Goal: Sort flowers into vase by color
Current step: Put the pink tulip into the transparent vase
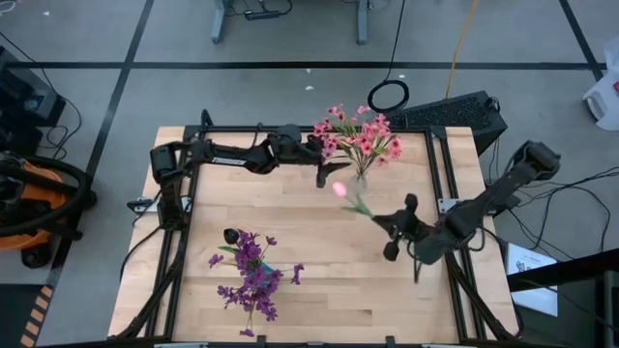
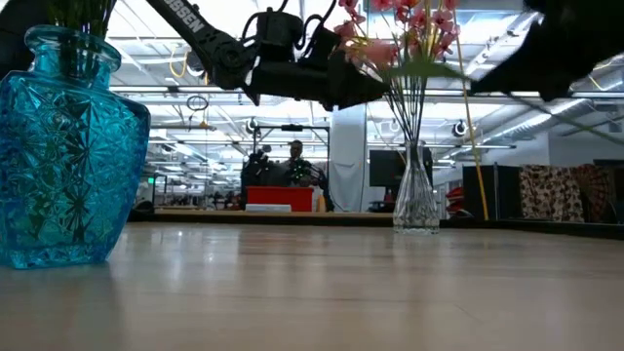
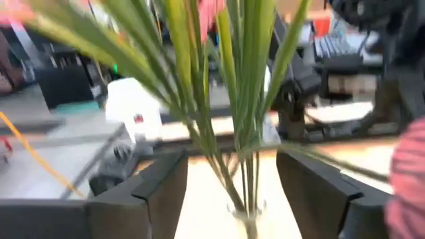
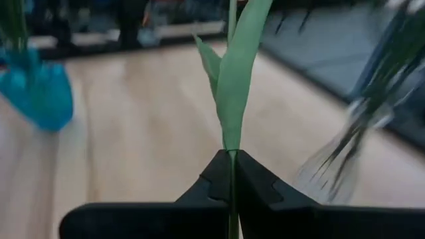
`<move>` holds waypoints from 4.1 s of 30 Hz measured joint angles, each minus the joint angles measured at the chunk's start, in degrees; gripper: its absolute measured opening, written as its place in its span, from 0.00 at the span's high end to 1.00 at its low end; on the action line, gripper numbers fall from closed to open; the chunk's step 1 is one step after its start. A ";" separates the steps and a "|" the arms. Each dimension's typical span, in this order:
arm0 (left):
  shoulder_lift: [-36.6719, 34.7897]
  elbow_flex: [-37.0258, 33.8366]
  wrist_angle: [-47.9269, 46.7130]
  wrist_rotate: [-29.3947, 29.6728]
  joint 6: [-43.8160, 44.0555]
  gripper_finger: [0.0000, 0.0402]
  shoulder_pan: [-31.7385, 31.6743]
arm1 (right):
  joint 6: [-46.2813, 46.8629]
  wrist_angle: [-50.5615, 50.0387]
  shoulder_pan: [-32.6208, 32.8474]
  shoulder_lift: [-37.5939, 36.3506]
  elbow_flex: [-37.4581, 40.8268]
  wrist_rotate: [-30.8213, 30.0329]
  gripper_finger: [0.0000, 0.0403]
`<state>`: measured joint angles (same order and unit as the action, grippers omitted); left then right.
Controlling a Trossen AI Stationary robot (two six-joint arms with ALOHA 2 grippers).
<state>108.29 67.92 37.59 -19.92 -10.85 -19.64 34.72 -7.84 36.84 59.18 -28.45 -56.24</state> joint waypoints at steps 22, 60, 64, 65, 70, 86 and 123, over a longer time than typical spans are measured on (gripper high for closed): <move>-11.76 0.00 -42.25 -6.95 -0.58 0.39 6.25 | -61.92 48.88 -7.11 -11.30 0.47 12.37 1.00; 5.13 0.04 8.77 23.02 4.49 0.61 22.58 | -56.35 97.75 -24.50 14.69 6.29 39.78 0.99; 5.12 0.07 9.61 22.99 4.41 0.74 22.28 | -56.35 97.77 -24.92 14.72 6.31 40.14 0.99; 5.12 0.07 9.61 22.98 4.43 0.78 22.17 | -56.32 97.76 -25.00 14.72 6.29 40.14 0.99; 5.13 0.07 9.52 22.99 4.46 0.95 21.40 | -56.21 97.75 -25.04 14.75 6.29 40.08 0.99; 2.23 0.07 -6.63 22.93 3.75 0.99 19.33 | -42.29 69.74 -20.06 2.88 6.32 26.31 0.58; 2.16 0.07 -11.14 20.01 4.60 0.86 18.54 | -33.82 33.85 -17.96 -19.35 6.34 22.90 0.99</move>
<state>110.45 67.99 26.46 0.08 -6.26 -1.10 0.90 26.01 18.87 39.83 -22.11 -33.34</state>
